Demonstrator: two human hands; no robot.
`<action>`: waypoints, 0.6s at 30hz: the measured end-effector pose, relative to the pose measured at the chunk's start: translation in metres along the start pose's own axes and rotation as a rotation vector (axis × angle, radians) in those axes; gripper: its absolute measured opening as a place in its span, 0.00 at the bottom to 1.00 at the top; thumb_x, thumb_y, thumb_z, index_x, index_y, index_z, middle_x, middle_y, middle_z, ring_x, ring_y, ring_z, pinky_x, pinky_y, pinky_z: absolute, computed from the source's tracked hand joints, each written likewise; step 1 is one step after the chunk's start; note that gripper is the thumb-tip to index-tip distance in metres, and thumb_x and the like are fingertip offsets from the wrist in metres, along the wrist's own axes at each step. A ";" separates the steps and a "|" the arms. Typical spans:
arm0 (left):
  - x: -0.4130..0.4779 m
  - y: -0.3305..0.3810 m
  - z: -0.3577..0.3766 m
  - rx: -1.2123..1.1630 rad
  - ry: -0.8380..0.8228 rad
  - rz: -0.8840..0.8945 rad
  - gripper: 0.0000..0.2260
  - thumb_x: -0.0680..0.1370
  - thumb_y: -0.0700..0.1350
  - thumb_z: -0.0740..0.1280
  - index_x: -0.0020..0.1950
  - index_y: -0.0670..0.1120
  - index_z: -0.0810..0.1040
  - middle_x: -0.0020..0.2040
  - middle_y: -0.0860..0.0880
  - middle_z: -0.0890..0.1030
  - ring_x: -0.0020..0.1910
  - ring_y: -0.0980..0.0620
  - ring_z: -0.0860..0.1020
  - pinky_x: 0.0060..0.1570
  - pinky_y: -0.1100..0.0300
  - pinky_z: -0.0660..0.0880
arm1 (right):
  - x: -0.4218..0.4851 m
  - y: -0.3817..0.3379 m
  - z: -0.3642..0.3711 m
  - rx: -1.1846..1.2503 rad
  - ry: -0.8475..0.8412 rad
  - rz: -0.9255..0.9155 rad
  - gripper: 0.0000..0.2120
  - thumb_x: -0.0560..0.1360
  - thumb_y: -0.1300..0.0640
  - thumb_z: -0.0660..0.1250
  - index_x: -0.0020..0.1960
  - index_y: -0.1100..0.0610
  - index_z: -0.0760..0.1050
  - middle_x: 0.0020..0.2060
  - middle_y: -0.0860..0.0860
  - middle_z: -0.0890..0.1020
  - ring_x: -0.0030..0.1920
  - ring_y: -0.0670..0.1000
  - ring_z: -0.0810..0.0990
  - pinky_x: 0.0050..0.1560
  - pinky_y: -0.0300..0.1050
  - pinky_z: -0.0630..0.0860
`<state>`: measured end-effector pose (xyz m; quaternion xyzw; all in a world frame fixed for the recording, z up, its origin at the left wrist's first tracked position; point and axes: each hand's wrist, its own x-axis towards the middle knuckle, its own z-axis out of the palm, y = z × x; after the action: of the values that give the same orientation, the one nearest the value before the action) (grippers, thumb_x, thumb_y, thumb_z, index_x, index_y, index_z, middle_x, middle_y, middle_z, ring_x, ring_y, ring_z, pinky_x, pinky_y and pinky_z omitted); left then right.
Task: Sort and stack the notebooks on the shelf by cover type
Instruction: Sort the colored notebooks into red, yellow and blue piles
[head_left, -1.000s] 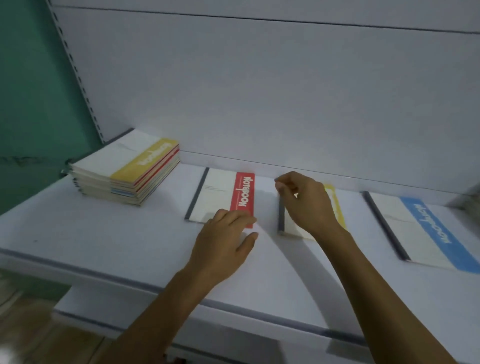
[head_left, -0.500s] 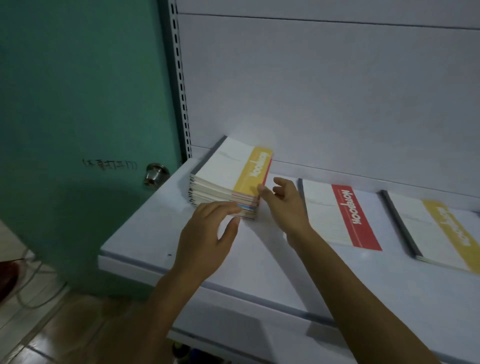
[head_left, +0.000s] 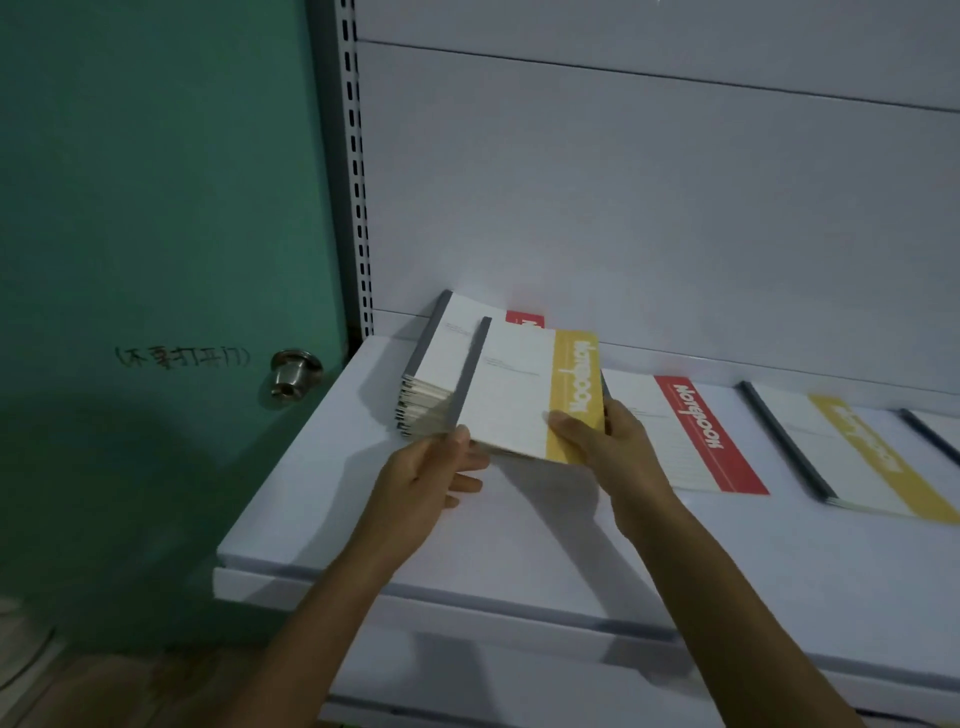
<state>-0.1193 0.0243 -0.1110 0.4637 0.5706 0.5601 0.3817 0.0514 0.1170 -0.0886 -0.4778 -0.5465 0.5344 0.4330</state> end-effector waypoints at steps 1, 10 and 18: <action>0.002 0.002 0.001 -0.037 -0.028 -0.024 0.18 0.71 0.63 0.58 0.52 0.56 0.79 0.45 0.56 0.85 0.44 0.56 0.83 0.39 0.68 0.77 | -0.010 0.003 -0.006 0.009 0.015 -0.017 0.09 0.74 0.55 0.71 0.52 0.49 0.74 0.48 0.43 0.83 0.43 0.42 0.83 0.35 0.32 0.76; 0.001 0.002 0.010 -0.135 -0.137 0.007 0.16 0.69 0.56 0.66 0.56 0.56 0.77 0.48 0.60 0.84 0.47 0.61 0.81 0.38 0.70 0.76 | -0.049 -0.004 -0.015 0.113 -0.095 -0.181 0.16 0.72 0.56 0.70 0.58 0.48 0.73 0.50 0.43 0.84 0.49 0.46 0.84 0.41 0.39 0.81; -0.005 -0.009 -0.005 -0.418 0.090 0.104 0.14 0.75 0.51 0.62 0.59 0.51 0.76 0.41 0.54 0.83 0.31 0.58 0.77 0.24 0.66 0.69 | -0.009 -0.049 -0.001 0.090 -0.056 -0.216 0.17 0.76 0.42 0.62 0.50 0.54 0.81 0.43 0.52 0.85 0.45 0.51 0.83 0.40 0.41 0.77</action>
<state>-0.1239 0.0181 -0.1196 0.3776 0.4339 0.7052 0.4145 0.0505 0.1093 -0.0394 -0.3809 -0.5821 0.5217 0.4938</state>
